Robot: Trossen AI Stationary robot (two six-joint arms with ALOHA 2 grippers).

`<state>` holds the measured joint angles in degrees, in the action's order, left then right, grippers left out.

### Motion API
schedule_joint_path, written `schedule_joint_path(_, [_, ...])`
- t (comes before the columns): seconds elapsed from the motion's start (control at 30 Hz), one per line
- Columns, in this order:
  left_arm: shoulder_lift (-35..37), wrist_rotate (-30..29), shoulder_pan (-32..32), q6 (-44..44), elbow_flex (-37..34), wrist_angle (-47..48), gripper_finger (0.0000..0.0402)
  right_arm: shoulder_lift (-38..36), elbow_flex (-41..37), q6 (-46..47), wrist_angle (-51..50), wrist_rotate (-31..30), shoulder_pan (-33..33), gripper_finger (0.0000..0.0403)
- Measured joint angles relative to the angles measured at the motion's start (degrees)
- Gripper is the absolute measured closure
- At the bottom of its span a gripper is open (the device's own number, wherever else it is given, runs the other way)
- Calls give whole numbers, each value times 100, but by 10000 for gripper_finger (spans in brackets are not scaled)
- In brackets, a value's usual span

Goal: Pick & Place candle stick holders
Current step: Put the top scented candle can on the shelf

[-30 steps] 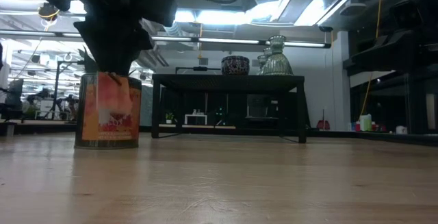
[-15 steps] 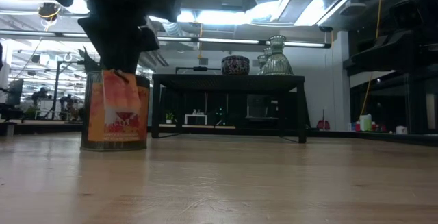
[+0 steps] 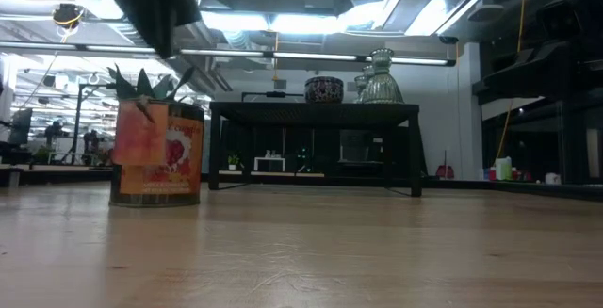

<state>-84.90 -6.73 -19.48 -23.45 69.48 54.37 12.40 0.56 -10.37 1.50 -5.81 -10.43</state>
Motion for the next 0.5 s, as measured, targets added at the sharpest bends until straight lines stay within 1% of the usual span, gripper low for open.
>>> schedule_joint_path(0.13, [-45, -110, -452, -36, -267, 17, 295, 0, 0, 0, 0, -2, 0, 400])
schedule_joint_path(0.27, [-61, -579, -799, -188, -607, -31, 295, 1, 1, 0, 0, 0, 1, 400])
schedule_joint_path(0.4, [-61, -1128, -964, -183, -848, -122, 293, 2, 0, 0, 0, -2, 0, 400])
schedule_joint_path(0.5, [-59, -1204, -985, 54, -950, -398, 293, 0, 0, 0, 0, -2, 2, 400])
